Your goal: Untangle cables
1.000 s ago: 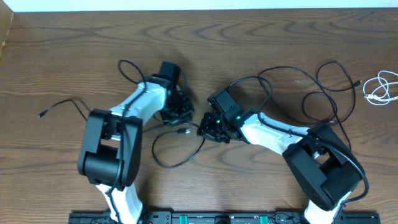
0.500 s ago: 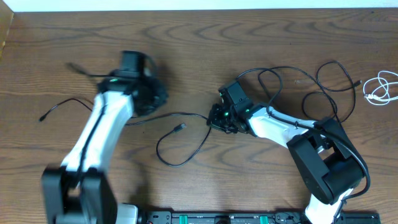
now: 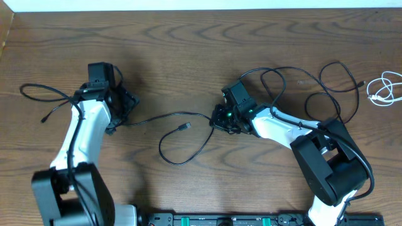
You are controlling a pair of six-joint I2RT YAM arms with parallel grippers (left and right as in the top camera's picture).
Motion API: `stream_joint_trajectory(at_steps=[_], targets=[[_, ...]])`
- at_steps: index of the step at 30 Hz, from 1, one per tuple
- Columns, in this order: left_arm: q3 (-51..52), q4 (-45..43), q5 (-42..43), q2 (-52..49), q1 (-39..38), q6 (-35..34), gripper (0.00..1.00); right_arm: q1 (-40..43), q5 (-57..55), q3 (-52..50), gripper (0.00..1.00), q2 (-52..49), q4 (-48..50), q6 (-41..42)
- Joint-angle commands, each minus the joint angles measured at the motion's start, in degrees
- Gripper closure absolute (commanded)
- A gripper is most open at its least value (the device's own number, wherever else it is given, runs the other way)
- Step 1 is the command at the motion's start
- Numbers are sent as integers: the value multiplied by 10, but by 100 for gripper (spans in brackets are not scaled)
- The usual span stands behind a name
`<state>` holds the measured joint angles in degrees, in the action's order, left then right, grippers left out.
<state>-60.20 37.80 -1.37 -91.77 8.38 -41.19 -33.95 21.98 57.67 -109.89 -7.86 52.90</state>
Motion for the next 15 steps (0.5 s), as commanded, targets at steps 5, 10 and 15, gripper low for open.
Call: stream_joint_trajectory(at_steps=[5, 10, 15], targets=[[3, -67, -37, -49, 33, -24, 12, 1, -9, -5, 99, -10, 0, -13], [3, -95, -80, -96, 35, -36, 11, 1, -9, -5, 99, -10, 0, -14], [3, -137, -94, -152, 35, -35, 20, 1, -11, -5, 99, -10, 0, -14]])
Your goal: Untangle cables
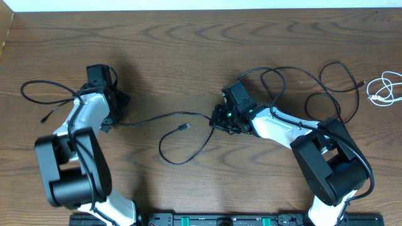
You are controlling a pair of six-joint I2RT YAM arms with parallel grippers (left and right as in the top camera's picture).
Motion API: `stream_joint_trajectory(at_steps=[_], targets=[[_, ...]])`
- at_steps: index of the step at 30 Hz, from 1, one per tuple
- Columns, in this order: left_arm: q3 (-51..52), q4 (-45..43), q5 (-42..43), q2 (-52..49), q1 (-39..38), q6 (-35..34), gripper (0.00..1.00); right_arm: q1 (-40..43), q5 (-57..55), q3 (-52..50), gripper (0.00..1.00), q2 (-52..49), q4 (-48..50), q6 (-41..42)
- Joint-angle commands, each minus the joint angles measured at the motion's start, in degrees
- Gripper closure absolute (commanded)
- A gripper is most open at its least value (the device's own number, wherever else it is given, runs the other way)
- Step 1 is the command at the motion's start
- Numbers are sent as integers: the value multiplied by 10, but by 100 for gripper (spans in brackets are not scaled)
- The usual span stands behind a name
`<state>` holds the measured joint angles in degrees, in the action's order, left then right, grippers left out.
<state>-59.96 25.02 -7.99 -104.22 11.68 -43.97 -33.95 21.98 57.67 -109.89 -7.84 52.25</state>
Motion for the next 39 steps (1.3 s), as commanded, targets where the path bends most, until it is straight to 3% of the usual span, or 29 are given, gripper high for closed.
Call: stream_joint_trajectory(at_steps=[1, 2, 3, 6, 9, 13, 15, 18, 22, 27, 35, 39], targets=[[1, -14, -17, -36, 2, -1, 36, 1, -11, -5, 99, -10, 1, -7], [1, -18, 0, -40, 2, 15, 73, 1, -11, -5, 99, -10, 2, -7], [1, -21, 28, -42, 2, 38, 92, 1, -12, -5, 99, -10, 3, -7], [0, -27, 146, -37, 2, 102, 92, 1, -21, -5, 99, -10, 3, -7], [-3, -30, 360, -23, 2, 165, 92, 2, -22, -5, 99, -10, 4, -7], [-3, -19, 600, -15, -1, 187, 92, 3, 20, -5, 99, -10, 30, -44], [-3, -2, 653, -15, -9, 187, 92, 6, 84, -5, 99, -10, 67, -80], [-3, 43, 662, -15, -28, 193, 92, 17, 137, -5, 99, -10, 108, -79], [-2, 90, 655, -15, -58, 242, 92, 42, 140, -5, 99, -10, 122, -20], [-2, 120, 619, -15, -104, 245, 92, 62, 140, -5, 99, -10, 176, 1], [-3, 87, 642, -15, -181, 245, 92, 46, 141, -5, 97, -10, 180, 9], [-3, 66, 645, -15, -202, 245, 92, 35, 140, -5, 87, -10, 170, -3]])
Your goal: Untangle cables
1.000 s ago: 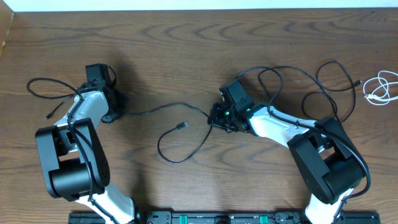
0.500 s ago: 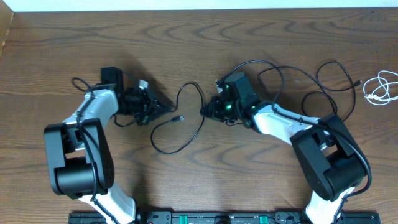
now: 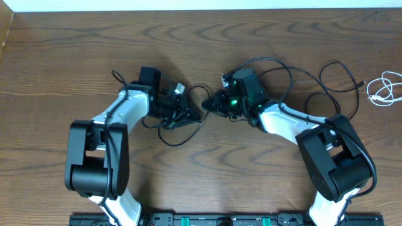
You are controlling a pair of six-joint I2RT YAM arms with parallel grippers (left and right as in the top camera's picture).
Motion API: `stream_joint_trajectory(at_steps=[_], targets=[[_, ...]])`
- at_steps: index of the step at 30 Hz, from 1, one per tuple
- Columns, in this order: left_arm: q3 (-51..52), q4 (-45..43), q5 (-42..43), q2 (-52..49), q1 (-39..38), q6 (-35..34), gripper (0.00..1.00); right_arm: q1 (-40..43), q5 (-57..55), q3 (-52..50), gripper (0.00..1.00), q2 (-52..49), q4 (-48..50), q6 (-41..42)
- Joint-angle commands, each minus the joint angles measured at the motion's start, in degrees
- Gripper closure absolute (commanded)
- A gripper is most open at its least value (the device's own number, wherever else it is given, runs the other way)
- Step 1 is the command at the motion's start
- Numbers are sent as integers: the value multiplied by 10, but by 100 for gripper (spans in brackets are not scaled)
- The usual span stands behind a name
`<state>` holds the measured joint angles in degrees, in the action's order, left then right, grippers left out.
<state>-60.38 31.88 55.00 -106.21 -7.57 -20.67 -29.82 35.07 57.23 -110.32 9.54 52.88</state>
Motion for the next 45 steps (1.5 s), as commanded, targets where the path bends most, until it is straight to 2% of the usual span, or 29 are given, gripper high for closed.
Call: stream_joint_trajectory(at_steps=[1, 7, 15, 20, 25, 31, 34, 37, 40, 42, 45], targets=[[2, 2, 15, 5, -14, 18, 92, -6, 9, 0, 84, -6, -6, -17], [2, 5, 13, 5, -21, 18, 92, -19, -29, 0, 68, -6, -45, -17], [2, -5, 13, 5, -16, 18, 92, -24, -24, 0, 64, -6, -101, 45], [2, -16, 13, 5, -16, 18, 92, -25, 7, 0, 59, -6, -103, 94], [2, -20, 14, 5, -17, 18, 92, -29, 18, 0, 57, -6, -104, 104], [2, -22, 85, 5, -26, 13, 92, -28, 21, 0, 59, -6, -103, 125], [2, -26, 86, 5, -35, 16, 92, -24, 36, 0, 62, -6, -96, 151], [2, -37, 87, 5, -42, 16, 92, -18, 57, 0, 72, -6, -74, 163], [2, -44, 86, 5, -45, 16, 92, -14, 60, 0, 99, -6, -56, 163], [2, -44, 86, 5, -45, 16, 92, -9, 56, 0, 99, -6, -50, 154], [2, -43, 82, 5, -45, 16, 92, 6, 23, 0, 99, -6, -33, 96]])
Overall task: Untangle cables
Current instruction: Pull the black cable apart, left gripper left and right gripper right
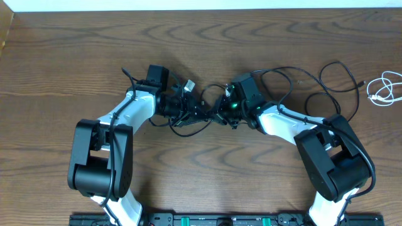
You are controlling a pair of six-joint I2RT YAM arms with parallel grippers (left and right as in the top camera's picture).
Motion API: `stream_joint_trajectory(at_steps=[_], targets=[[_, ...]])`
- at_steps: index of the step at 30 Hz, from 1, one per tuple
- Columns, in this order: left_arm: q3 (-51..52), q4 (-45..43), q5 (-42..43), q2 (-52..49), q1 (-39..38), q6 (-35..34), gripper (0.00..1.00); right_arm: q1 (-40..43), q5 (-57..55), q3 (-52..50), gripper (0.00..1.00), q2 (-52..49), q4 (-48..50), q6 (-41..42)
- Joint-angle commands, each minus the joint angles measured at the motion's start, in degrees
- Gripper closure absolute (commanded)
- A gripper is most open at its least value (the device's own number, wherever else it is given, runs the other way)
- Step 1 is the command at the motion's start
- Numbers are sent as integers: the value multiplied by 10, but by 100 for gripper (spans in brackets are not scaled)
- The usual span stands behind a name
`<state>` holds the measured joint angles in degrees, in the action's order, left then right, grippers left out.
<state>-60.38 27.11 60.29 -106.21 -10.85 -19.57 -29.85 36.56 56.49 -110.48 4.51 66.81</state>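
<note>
A black cable (286, 70) trails in loose loops (331, 64) across the right half of the wooden table. Its other part is bunched in a small slack loop (188, 130) at the centre. My left gripper (193, 108) reaches in from the left and appears shut on that bunched part. My right gripper (218, 113) faces it from the right, a few centimetres away, and looks shut on the same cable. The fingers and the knot between them are too small and dark to make out in detail.
A coiled white cable (383, 88) lies at the far right edge. The table's (201, 37) back edge runs along the top of the overhead view. Both arm bases stand near the front edge.
My left gripper has moved slightly right, closer to the right gripper. My right gripper has come a little lower. The slack cable between them is bunched tighter, and the hanging loop is smaller.
At first my left gripper stood far left at one end of the black cable, which stretched across to my right gripper at the centre. Later the left gripper was at the centre with the cable drawn along. Now both grippers nearly meet.
</note>
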Motion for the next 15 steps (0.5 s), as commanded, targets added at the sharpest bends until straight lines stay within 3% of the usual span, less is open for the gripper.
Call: stream_joint_trajectory(at_steps=[1, 3, 5, 6, 9, 15], targets=[[2, 6, 23, 5, -12, 5, 91, 16, 4, 7, 99, -4, 17, -55], [2, 10, 6, 5, -12, 5, 71, 38, 10, 7, 99, -4, 17, -80], [2, 16, -10, 5, -12, 5, 42, 64, 31, 7, 99, -4, 17, -115], [2, 20, -19, 5, -12, 5, 33, 82, 46, 7, 99, -4, 16, -134], [2, 25, -45, 5, -12, 5, 25, 126, 80, 7, 99, -4, 1, -149], [2, 25, -60, 5, -12, 5, 24, 222, 101, 7, 99, 5, -54, -208]])
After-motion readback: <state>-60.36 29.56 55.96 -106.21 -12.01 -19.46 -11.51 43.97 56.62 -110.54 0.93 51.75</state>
